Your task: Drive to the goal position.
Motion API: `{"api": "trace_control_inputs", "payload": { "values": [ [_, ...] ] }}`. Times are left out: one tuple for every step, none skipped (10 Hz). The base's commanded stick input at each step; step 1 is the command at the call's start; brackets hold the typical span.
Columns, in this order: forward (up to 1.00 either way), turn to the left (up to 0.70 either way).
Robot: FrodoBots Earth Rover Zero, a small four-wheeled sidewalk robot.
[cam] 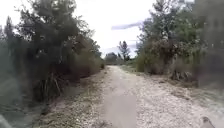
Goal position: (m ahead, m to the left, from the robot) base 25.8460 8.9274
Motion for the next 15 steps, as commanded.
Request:
{"api": "trace_control_inputs", "payload": {
  "values": [
    [0.70,0.00],
    [0.70,0.00],
    [0.70,0.00],
    [0.70,0.00],
    [0.70,0.00],
    [0.70,0.00],
    [0.70,0.00],
    [0.70,0.00],
    [0.70,0.00],
    [0.70,0.00],
    [0.70,0.00],
    [0.70,0.00],
    [0.70,0.00],
    [0.70,0.00],
    [0.70,0.00]
  ]
}}
